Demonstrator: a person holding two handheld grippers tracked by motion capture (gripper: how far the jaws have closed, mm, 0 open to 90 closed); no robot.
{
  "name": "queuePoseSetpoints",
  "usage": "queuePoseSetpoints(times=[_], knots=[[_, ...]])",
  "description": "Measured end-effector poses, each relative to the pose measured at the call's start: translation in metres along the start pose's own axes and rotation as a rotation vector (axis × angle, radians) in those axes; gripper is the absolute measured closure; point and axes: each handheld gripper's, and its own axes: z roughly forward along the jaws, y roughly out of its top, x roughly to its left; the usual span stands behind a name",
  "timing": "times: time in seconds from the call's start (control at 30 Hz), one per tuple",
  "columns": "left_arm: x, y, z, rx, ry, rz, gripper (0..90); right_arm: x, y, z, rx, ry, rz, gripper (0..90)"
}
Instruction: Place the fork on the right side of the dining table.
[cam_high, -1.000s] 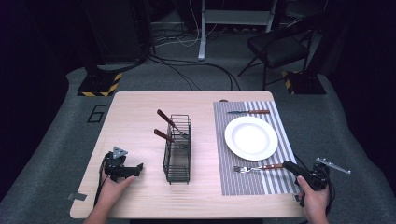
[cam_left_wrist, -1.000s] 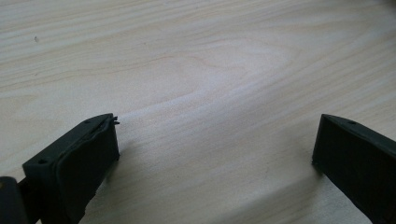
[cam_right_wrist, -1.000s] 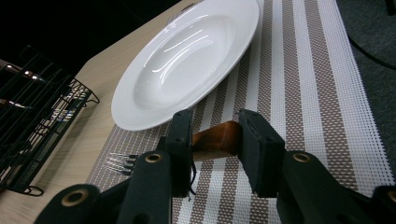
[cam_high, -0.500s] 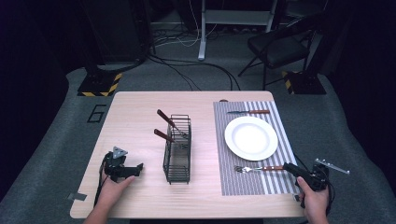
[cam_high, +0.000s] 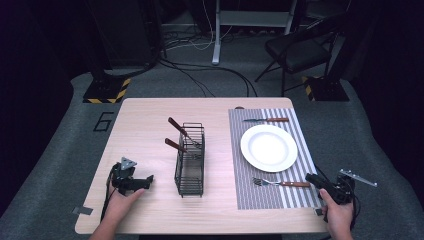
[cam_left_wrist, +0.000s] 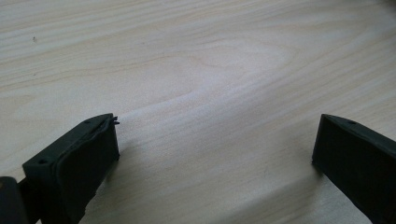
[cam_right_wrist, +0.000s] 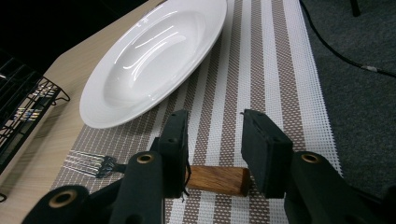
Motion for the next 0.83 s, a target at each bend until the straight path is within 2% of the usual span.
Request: queuePoseSetpoints(times=[0.27,0.3,0.37,0.43,0.7,0.83], knots=[[0.000,0.000,0.000,0.000,0.001,0.000,0.1,0.018,0.005,-0.001,0.009,0.001,-0.077,59.0],[0.000,0.000,0.000,0.000,0.000,0.000,0.1,0.023,0.006,0.001,0.009,0.001,-0.111,58.7],[0.000,0.000,0.000,0.003,-0.001,0.000,0.1,0.025,0.006,0.001,0.013,0.003,-0.116,58.5],[0.000,0.000,0.000,0.005,-0.001,0.000,0.1,0.035,0.009,0.003,0.020,0.010,-0.158,57.7],[-0.001,0.000,-0.001,0.006,0.013,-0.010,0.0,0.052,0.010,0.010,0.053,0.016,-0.172,52.7],[-0.002,-0.001,-0.002,0.003,0.017,-0.016,0.0,0.058,0.011,0.010,0.037,0.017,-0.116,47.5]])
